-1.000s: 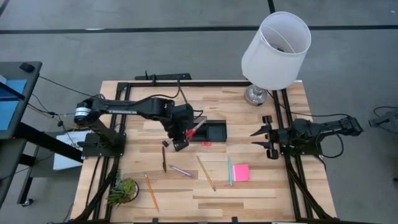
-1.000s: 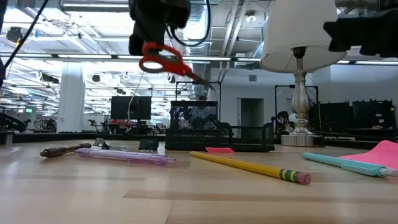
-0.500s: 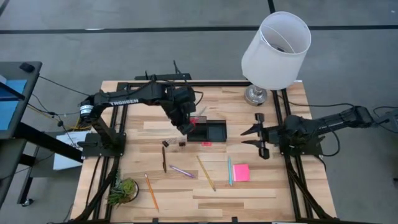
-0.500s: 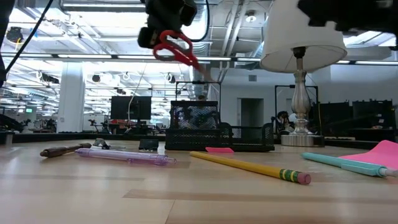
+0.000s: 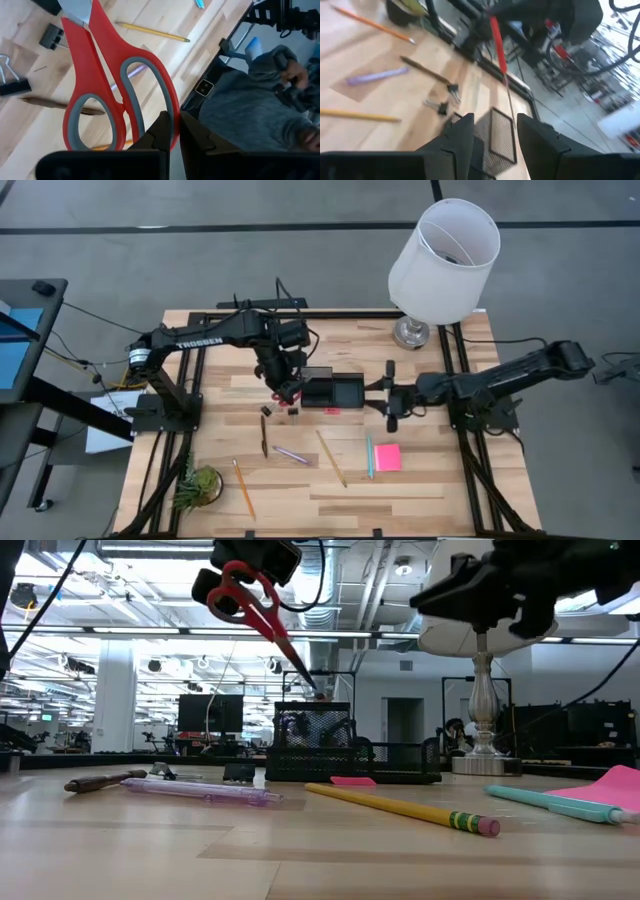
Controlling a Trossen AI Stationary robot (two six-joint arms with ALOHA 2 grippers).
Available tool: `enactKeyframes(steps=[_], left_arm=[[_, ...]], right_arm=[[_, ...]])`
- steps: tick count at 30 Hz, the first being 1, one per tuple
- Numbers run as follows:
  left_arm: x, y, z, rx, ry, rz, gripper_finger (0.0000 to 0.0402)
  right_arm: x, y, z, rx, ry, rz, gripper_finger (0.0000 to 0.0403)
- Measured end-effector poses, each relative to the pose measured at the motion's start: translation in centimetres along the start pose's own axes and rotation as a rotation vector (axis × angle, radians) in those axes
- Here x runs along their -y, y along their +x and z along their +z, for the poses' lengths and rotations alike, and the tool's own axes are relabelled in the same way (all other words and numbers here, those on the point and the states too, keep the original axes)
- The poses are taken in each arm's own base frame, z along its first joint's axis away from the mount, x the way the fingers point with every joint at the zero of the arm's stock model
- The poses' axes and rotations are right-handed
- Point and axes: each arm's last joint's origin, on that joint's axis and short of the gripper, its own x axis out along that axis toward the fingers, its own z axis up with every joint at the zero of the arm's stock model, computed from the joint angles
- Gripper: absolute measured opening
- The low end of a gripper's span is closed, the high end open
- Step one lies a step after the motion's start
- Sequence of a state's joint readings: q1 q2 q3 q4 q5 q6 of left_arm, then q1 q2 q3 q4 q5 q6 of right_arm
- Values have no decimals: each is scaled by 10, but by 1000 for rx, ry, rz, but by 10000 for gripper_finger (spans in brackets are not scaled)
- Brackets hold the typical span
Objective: Pick and place office supplies into organizer
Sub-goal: Put the red scissors into the top left compartment of the black desk organizer
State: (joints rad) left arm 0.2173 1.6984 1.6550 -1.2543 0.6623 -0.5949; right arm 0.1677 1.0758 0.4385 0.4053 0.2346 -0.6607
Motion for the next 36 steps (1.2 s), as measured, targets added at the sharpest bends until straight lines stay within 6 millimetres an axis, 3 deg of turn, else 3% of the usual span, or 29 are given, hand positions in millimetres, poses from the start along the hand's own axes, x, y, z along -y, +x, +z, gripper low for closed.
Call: enactKeyframes(steps=[12, 20, 25, 36], left_arm=[[-34, 26, 46, -151, -140, -13, 14], [-44, 17, 69, -175, -238, -29, 36], [-45, 10, 81, -140, -215, -151, 56], [-56, -4, 90, -128, -306, -254, 86]], right_arm=[[-1, 3, -4, -74, -11, -50, 143], [-2, 4, -5, -77, -7, -48, 150], [-3, 4, -6, -94, 17, -35, 145], [-6, 3, -10, -127, 34, -8, 143]])
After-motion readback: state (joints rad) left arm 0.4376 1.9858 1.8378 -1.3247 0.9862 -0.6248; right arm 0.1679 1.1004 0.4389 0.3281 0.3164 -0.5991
